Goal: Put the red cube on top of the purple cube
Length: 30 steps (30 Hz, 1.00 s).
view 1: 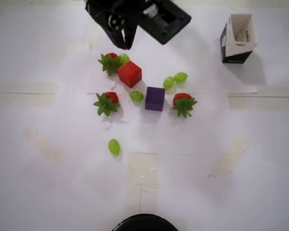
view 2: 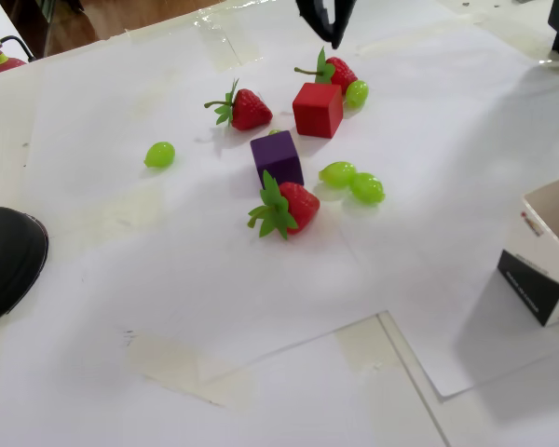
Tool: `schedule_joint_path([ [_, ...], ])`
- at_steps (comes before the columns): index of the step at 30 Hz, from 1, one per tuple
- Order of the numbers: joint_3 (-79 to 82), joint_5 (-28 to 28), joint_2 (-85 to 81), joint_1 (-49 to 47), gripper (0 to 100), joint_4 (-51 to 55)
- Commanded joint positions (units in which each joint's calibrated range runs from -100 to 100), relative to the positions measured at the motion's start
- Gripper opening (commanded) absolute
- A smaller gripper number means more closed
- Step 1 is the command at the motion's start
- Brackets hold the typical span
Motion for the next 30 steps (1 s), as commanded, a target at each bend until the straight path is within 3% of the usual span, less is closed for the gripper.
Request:
schedule_joint_path([
  [1,-3.2,2.1,0.6,-1.0,0,-0.6],
  [16,-11.8,2.0,6.5,-1.0,0,1.0],
  [30,-12.2,-1.2,7.1,-1.8,23,3.5],
])
